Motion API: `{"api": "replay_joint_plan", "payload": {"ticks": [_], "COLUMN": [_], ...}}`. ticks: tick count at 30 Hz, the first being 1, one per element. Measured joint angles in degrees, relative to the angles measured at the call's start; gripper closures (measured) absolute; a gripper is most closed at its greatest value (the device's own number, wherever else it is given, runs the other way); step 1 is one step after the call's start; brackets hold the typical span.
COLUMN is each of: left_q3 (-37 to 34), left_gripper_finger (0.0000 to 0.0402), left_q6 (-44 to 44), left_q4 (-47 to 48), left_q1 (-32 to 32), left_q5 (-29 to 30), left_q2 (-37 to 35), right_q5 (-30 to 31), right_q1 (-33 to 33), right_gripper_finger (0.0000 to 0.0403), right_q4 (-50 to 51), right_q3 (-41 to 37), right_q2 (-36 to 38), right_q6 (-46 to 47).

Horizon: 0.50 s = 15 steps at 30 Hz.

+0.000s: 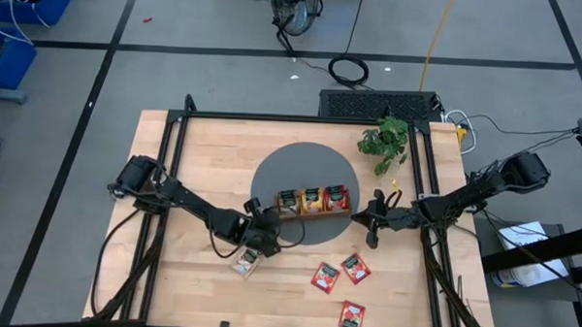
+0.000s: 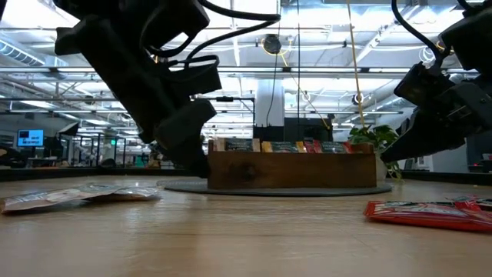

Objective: Pick & Place Tea
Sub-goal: Adjust the wooden organizer on the mat

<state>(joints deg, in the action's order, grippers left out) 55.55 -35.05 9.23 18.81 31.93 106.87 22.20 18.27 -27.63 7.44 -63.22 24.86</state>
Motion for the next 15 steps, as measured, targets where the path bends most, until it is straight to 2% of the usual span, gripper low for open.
{"api": "replay_joint_plan", "payload": {"ticks": [5, 9, 12, 15], "left_q3": [0.0, 0.0, 0.0, 0.0], "left_gripper_finger": [0.0387, 0.0397, 0.0393, 0.0379], "left_q6": [-0.7, -1.4, -1.5, -1.3], "left_q4": [0.0, 0.0, 0.0, 0.0], "left_q1": [0.0, 0.0, 0.0, 0.3], "left_q5": [4.0, 6.0, 5.1, 1.5], "left_q2": [0.0, 0.0, 0.0, 0.0], "right_q5": [0.0, 0.0, 0.0, -0.2], "right_q1": [0.0, 0.0, 0.0, 0.0], "right_gripper_finger": [0.0403, 0.0403, 0.0403, 0.0403], "right_q4": [0.0, -0.1, -0.1, -0.4], "right_q3": [0.0, 0.0, 0.0, 0.0], "right_q2": [0.0, 0.0, 0.0, 0.0], "right_q6": [1.1, 1.5, 1.5, 2.0]}}
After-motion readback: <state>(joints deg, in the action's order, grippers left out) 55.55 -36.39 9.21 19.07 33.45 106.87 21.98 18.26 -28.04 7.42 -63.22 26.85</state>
